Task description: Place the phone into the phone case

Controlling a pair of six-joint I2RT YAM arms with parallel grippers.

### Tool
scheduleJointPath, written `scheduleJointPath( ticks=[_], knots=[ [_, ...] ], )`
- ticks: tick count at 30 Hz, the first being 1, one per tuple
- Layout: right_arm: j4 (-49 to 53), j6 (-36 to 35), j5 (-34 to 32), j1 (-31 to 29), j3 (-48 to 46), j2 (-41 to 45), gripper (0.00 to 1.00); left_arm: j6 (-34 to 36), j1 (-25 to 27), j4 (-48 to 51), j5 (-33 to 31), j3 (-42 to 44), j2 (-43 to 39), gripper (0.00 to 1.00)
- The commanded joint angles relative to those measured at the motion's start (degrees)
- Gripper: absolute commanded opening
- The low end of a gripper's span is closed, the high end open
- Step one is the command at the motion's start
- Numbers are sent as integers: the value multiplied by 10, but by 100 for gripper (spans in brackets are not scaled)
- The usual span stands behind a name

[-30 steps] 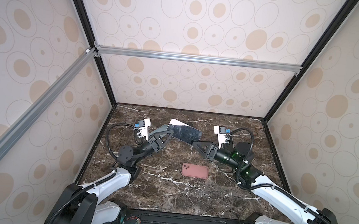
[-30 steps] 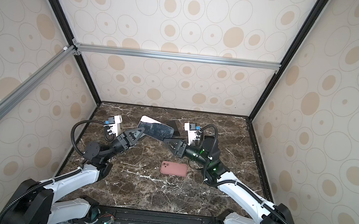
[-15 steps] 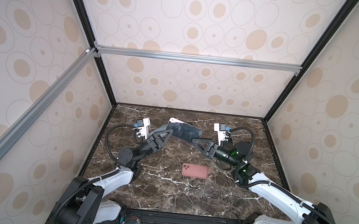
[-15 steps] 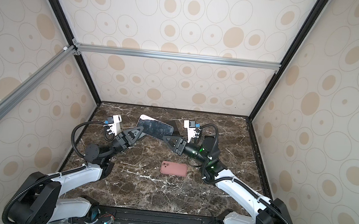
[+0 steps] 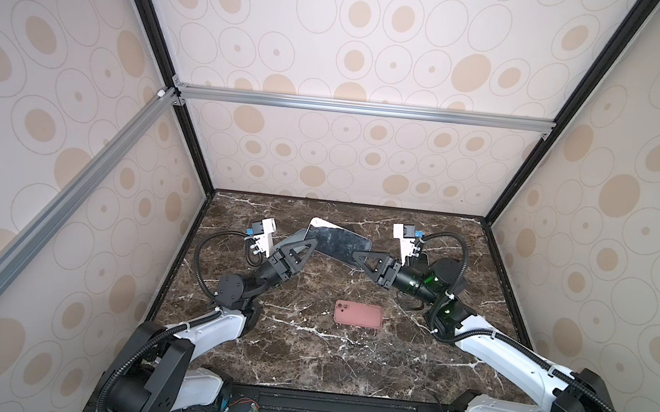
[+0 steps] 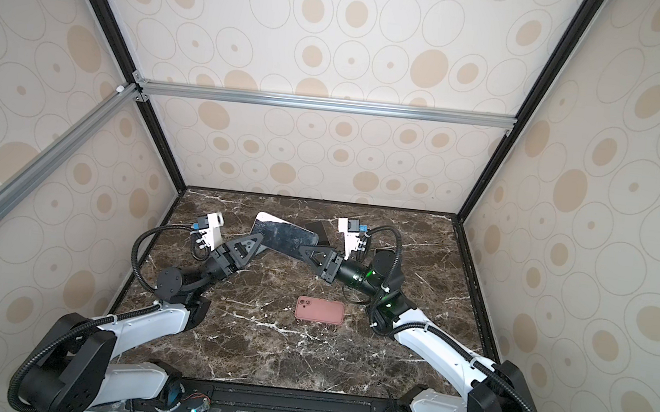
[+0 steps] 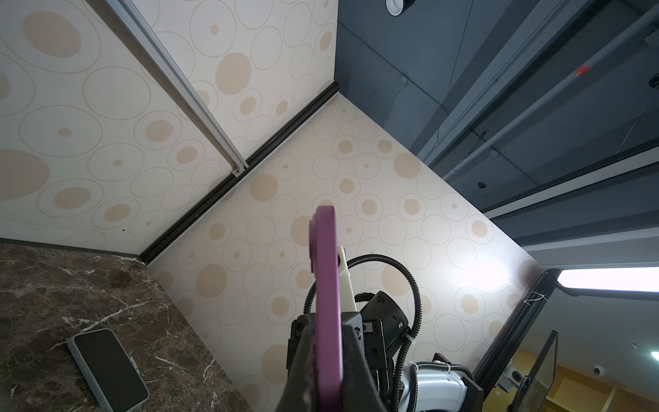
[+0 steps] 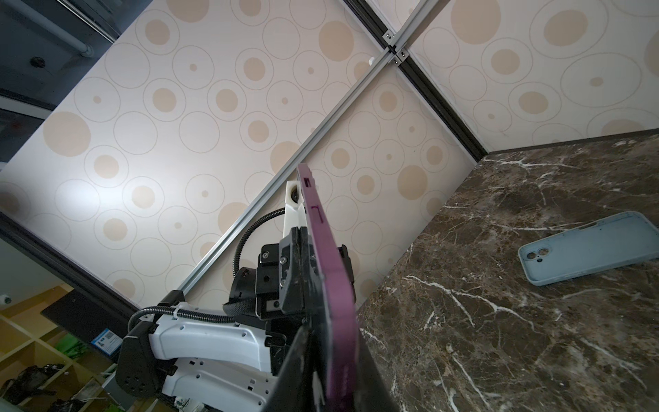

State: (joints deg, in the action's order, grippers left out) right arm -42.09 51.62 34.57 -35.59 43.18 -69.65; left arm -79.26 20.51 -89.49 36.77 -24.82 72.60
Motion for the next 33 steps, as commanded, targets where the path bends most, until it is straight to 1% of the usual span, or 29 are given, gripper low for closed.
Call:
scheduleJointPath(
  ticks=[1, 7, 10, 12, 14, 16, 19, 21, 24, 26, 28, 33],
  knots=[
    [-22, 5, 4, 2, 18, 2, 15, -15, -6, -63, -3, -4, 0, 0],
    [36, -14, -12, 4, 18, 22, 6, -15, -12, -58, -5, 14, 4, 24],
    [84, -28, -21, 11, 24, 35, 4, -7, -14, -41, 1, 24, 0, 37],
    [120, -39, -24, 18, 27, 44, 3, 5, -14, -6, 8, 27, -10, 49],
    [146, -46, -26, 26, 28, 53, 3, 31, -14, 51, 16, 27, -26, 55],
    [170, -51, -26, 34, 26, 64, 3, 69, -14, 135, 21, 23, -48, 60],
    [228, -68, -33, 50, 31, 83, 2, 157, -14, 313, 17, 4, -95, 66],
    [272, -82, -39, 60, 35, 94, 2, 233, -14, 464, -2, -22, -126, 72],
    [338, -105, -51, 71, 44, 105, 1, 331, -14, 650, -43, -61, -156, 76],
    [390, -125, -63, 75, 54, 109, 0, 366, -14, 713, -59, -70, -168, 77],
    [435, -144, -78, 79, 64, 108, 0, 381, -14, 749, -65, -71, -173, 78],
    [551, -189, -93, 89, 107, 80, 0, 379, -13, 774, -58, -60, -159, 77]
  ],
)
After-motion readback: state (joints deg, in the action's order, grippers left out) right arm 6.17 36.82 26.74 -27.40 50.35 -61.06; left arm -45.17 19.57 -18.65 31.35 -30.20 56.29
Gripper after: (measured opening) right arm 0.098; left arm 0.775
